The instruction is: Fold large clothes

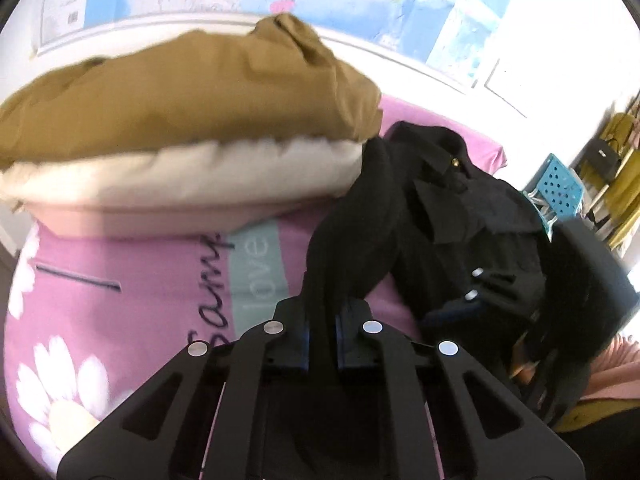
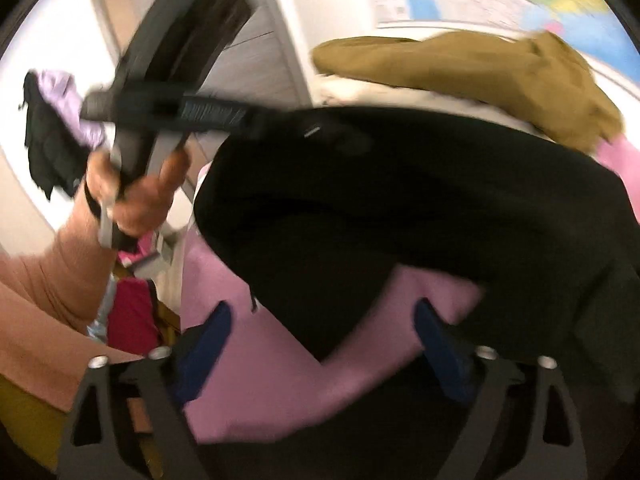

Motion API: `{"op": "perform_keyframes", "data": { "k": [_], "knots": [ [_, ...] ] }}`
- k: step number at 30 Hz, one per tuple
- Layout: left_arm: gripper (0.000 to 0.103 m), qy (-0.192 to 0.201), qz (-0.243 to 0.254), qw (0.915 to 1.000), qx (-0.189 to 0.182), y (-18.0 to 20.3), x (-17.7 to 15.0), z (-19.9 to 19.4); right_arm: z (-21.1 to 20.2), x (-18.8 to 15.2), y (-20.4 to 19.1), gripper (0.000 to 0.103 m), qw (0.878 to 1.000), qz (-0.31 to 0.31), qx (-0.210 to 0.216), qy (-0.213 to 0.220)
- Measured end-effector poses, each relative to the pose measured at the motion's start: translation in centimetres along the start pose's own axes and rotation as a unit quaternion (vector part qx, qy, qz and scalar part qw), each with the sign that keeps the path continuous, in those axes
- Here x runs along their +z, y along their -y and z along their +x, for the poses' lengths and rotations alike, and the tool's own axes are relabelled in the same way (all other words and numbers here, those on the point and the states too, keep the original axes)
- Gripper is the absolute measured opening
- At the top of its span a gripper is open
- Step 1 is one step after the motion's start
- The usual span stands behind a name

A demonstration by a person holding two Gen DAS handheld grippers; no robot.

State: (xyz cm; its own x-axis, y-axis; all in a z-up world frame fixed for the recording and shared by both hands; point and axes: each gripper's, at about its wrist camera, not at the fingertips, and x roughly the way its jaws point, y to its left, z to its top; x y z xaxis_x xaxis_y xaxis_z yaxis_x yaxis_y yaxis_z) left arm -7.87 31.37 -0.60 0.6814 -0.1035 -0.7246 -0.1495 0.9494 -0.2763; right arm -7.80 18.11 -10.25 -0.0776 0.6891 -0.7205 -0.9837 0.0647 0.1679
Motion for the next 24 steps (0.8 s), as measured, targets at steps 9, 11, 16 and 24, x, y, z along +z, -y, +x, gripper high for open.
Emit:
{"op": "perform_keyframes", "data": {
  "k": [9, 11, 16, 24],
  "knots": [
    [0.010, -0.005, -0.013, 0.9994, -0.032, -0.1, 1.7, 0.2, 0.2, 1.2, 0.3, 0.011, 0.999, 0.030, 0.027, 0.009],
    [0.012, 0.006, -0.009, 0.9988, -0.047, 0.6, 2.7, -0.7, -3.8, 1.4, 0.9, 0.011, 0.998, 0.043, 0.040, 0.035],
    [0.024, 0.042, 0.029, 0.9922, -0.114, 5.0, 5.6, -2.4, -16.1, 1.2, 3.6, 0.011, 0.990, 0.073, 0.016, 0.118],
    [0.075, 0.083, 0.059, 0.9704, -0.219, 10.9, 7.9, -0.2, -29.8, -6.3, 11.4, 0.003, 0.951, 0.229, -0.133, 0.160]
  ]
}}
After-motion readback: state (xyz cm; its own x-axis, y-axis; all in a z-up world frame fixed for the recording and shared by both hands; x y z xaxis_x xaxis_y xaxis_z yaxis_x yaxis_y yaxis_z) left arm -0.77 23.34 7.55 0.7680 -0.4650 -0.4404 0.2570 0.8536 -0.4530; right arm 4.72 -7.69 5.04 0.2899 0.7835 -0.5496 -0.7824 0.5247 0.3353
